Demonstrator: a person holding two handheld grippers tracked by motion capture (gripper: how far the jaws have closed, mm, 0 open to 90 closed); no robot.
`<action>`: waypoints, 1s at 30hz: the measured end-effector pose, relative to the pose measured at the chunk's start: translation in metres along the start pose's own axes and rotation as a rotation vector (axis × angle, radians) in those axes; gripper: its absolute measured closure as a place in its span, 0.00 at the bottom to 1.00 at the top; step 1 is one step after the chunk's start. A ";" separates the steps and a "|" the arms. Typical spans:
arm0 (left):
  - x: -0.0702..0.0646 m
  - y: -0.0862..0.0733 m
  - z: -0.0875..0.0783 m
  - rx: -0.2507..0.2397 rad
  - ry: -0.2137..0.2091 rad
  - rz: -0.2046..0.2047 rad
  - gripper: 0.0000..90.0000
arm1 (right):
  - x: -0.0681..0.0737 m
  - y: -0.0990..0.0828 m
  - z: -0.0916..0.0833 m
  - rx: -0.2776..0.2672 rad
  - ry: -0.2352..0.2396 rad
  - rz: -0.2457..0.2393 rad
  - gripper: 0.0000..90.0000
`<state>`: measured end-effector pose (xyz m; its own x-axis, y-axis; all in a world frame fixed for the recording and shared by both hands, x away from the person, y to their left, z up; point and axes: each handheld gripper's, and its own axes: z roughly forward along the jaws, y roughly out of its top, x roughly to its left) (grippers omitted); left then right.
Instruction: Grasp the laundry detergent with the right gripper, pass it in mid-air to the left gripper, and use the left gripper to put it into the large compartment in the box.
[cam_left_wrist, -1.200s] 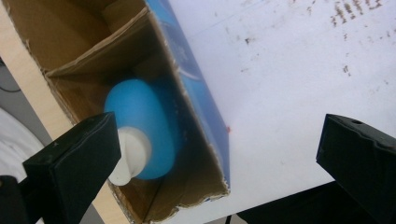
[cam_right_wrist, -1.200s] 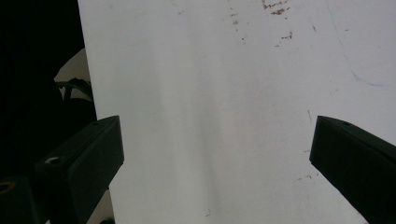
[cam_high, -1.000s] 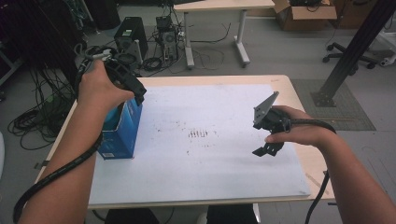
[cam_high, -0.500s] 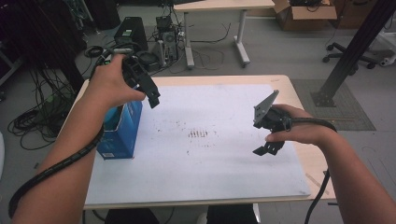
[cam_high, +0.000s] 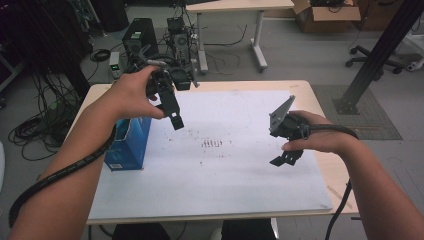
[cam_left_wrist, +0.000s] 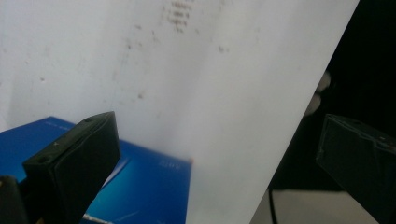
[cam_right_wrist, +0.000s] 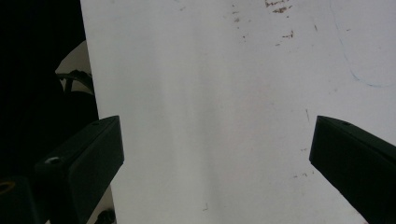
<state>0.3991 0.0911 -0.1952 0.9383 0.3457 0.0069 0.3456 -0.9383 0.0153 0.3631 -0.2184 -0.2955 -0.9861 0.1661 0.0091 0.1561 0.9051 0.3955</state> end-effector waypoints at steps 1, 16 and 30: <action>-0.002 0.002 0.002 0.014 0.003 0.027 0.00 | 0.000 0.000 0.000 0.004 0.000 0.003 0.03; -0.021 0.004 0.021 0.021 -0.053 0.208 0.00 | 0.006 0.011 0.001 0.087 -0.001 -0.037 0.04; -0.003 -0.001 0.026 0.016 -0.068 0.202 0.00 | -0.013 0.016 0.001 0.106 -0.001 -0.041 0.04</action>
<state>0.3964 0.0904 -0.2210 0.9869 0.1500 -0.0591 0.1505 -0.9886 0.0048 0.3780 -0.2054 -0.2901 -0.9917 0.1287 -0.0055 0.1213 0.9473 0.2966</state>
